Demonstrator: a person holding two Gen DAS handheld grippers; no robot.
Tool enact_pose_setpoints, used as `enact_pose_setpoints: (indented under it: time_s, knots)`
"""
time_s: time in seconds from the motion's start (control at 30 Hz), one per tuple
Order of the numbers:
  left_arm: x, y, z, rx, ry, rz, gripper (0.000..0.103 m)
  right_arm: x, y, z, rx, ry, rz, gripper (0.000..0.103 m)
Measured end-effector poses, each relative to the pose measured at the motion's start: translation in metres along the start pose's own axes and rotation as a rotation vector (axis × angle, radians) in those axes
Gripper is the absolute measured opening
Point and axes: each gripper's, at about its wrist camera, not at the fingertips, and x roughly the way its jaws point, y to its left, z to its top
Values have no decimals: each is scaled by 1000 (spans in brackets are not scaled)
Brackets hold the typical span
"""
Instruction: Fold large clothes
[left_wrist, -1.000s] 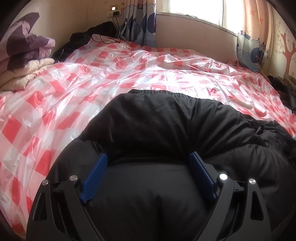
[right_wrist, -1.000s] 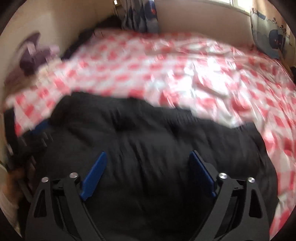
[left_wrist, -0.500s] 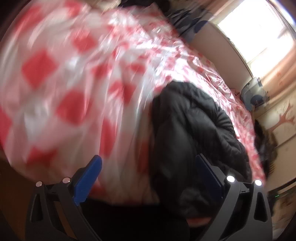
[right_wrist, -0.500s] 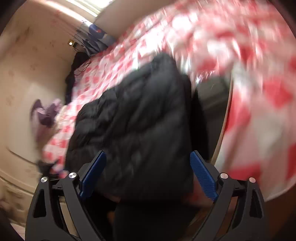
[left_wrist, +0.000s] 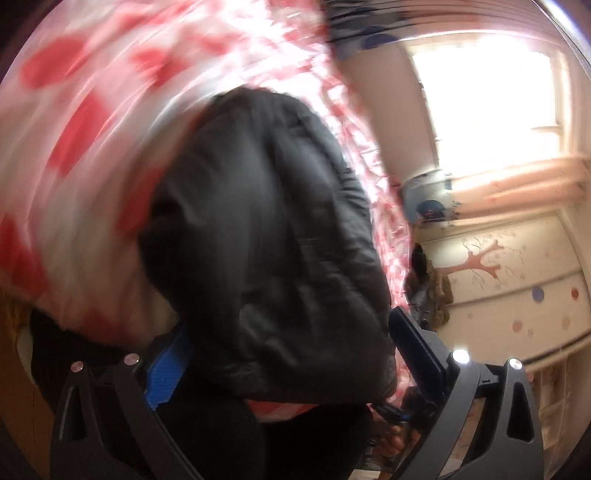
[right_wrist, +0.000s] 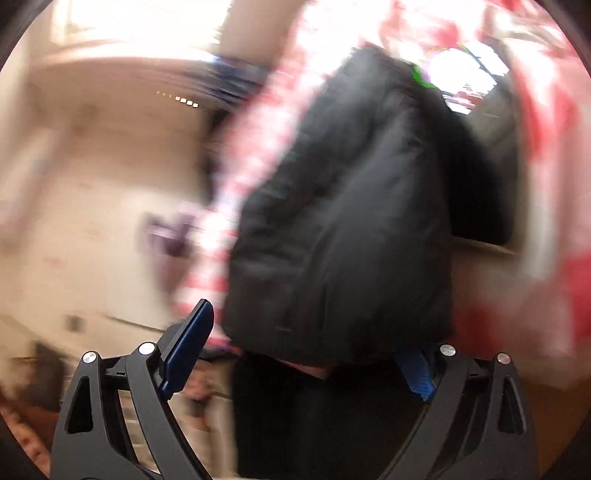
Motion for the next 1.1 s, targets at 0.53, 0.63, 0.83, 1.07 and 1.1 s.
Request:
enact_pose_setpoints:
  time_s: [0.53, 0.63, 0.83, 1.07, 1.1]
  knots:
    - [26, -59, 34, 162, 20, 137, 15, 15, 50, 31, -186, -102, -176, 18]
    - [-3, -86, 34, 247, -47, 123, 14, 9, 74, 25, -254, -91, -131, 18]
    - [-7, -41, 13, 271, 121, 272, 31, 16, 8, -20, -187, 152, -295, 50]
    - [-32, 24, 7, -17, -53, 166, 86, -47, 27, -5, -237, -139, -345, 77]
    - [-23, 23, 10, -22, -44, 147, 86, -43, 33, -1, -265, -152, -368, 77]
